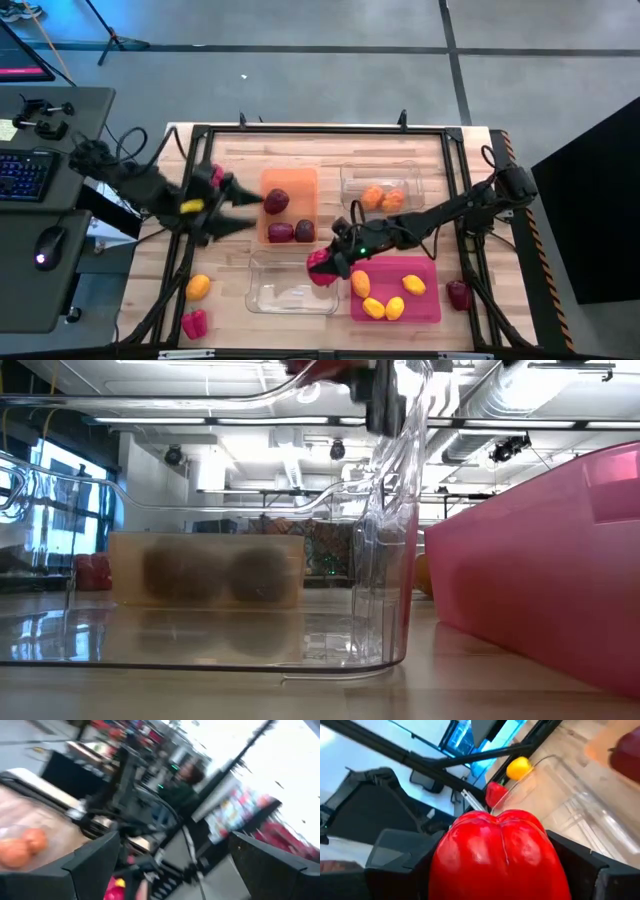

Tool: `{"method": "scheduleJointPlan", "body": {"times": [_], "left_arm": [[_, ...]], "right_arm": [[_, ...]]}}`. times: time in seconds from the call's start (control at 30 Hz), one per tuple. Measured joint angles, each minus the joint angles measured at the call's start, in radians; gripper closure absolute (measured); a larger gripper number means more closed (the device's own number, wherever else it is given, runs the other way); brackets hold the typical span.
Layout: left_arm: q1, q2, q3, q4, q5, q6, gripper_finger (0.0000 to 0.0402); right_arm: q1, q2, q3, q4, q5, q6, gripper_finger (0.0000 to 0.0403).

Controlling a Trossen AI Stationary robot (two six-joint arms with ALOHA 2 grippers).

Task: Sort produce into baskets
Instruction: Put the top right bell pepper into the bottom transparent bin

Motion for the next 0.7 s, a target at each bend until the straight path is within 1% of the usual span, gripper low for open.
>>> {"method": "scheduleJointPlan", "body": {"times": [0.07,0.17,0.23,0.33,0.4,0.57,0.67,0.7], "left_arm": [[-0.066,0.014,0.000,0.013,-0.024,0.030,0.0041],[-0.138,0.043,0.000,0.034,-0.101,0.036,0.0041],[-0.170,0.065,0.000,0.066,-0.143,0.035,0.0041],[-0.204,0.092,-0.001,0.133,-0.176,0.052,0.0041],[-0.221,0.107,-0.001,0.190,-0.199,0.074,0.0041],[-0.241,0.157,-0.001,0.341,-0.288,0.159,0.0041],[-0.241,0.181,-0.001,0.393,-0.315,0.177,0.0041],[-0.241,0.187,-0.001,0.408,-0.320,0.177,0.0041]], "right_arm": [[0.016,0.018,0.060,-0.052,0.001,-0.023,0.0123],[0.032,0.048,0.163,-0.202,0.014,-0.081,0.0120],[0.037,0.064,0.219,-0.302,0.020,-0.118,0.0115],[0.033,0.082,0.284,-0.377,0.031,-0.161,0.0105],[0.033,0.082,0.305,-0.407,0.049,-0.201,0.0097],[0.033,0.083,0.310,-0.412,0.130,-0.334,0.0088],[0.027,0.083,0.310,-0.425,0.155,-0.457,0.0087],[0.027,0.083,0.310,-0.435,0.161,-0.465,0.0086]]}}
